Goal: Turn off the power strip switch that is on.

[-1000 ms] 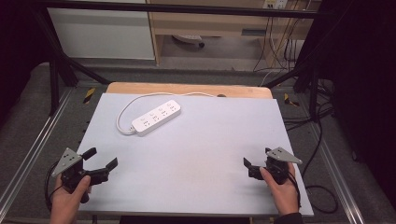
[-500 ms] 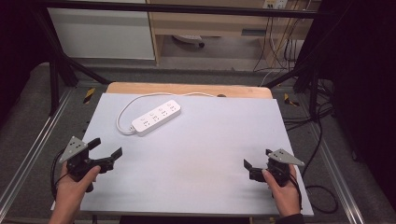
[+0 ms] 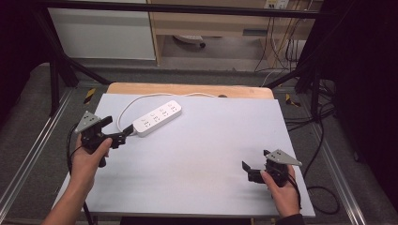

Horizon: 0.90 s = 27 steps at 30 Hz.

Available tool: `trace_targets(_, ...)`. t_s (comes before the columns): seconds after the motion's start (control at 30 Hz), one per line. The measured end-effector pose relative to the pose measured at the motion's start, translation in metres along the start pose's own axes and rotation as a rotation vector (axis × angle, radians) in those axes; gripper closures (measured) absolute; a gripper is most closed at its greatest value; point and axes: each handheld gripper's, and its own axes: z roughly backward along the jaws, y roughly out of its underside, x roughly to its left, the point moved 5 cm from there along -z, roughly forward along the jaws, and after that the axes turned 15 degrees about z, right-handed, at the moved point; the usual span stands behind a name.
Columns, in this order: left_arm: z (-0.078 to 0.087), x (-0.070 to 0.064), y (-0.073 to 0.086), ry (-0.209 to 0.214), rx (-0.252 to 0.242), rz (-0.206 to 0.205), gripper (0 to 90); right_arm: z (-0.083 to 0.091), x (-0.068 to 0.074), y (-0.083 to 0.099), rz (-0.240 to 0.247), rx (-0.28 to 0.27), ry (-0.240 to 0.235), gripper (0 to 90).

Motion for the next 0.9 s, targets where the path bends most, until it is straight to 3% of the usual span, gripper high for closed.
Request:
trace_targets(0.23,-0.020,0.004,-0.011,-0.031,-0.004,-0.009,5.8,-0.001,0.002,0.000,0.005,0.004,-0.001,3.2)
trace_targets(0.5,-0.039,0.003,-0.012,-0.044,0.015,-0.037,5.8,-0.001,0.001,-0.001,0.007,0.002,0.000,3.4)
trace_targets(0.9,-0.060,0.005,-0.020,-0.054,-0.004,-0.028,5.7,-0.001,0.001,-0.001,0.008,-0.002,-0.002,3.4)
